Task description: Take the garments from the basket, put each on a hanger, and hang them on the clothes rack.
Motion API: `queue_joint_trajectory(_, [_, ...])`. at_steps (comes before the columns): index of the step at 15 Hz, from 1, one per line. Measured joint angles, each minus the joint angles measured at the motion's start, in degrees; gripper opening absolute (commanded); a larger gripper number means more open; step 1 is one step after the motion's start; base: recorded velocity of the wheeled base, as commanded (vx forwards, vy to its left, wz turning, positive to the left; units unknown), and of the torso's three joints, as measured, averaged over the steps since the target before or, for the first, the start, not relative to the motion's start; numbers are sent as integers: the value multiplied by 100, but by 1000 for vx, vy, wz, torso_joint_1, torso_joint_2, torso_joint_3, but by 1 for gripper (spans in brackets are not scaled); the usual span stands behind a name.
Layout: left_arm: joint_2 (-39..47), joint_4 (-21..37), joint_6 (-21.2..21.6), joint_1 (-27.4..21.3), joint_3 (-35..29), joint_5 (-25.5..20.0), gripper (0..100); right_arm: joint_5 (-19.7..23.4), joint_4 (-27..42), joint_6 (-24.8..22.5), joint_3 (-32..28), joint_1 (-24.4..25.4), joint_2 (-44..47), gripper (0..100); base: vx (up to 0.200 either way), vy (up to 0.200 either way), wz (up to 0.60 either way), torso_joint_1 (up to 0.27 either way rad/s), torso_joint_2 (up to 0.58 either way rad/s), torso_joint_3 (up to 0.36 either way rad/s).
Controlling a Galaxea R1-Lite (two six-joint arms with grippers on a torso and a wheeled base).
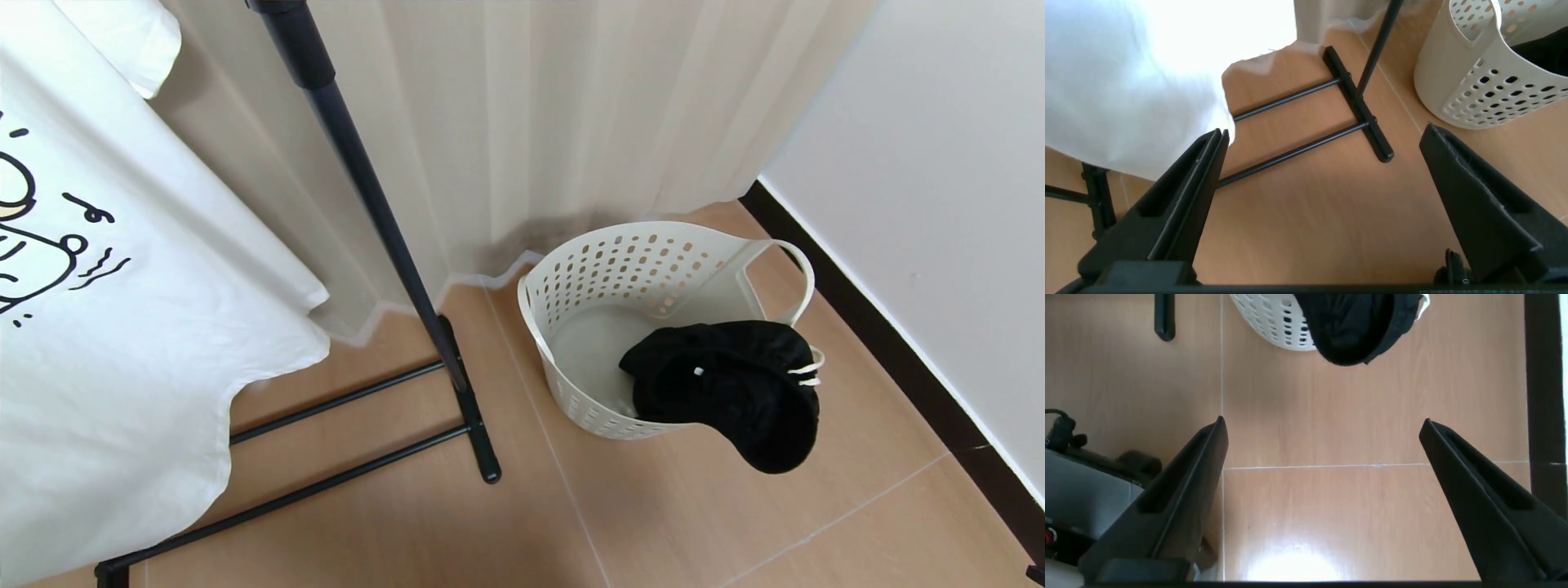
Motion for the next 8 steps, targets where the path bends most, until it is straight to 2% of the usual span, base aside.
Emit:
queue_joint_trajectory(3, [0, 0, 0, 0, 0, 0, 100, -2, -239, -492, -301, 69, 1003, 100, 0, 0, 0, 0, 0, 0])
queue_joint_trajectory(7, [0, 2, 2, 0, 0, 0, 100, -29, -301, -1541, -975, 163, 2265, 100, 0, 0, 0, 0, 0, 0])
queue_joint_trajectory(8, [0, 2, 0, 0, 0, 1, 100, -49, -304, -1948, -1207, 207, 2617, 100, 0, 0, 0, 0, 0, 0])
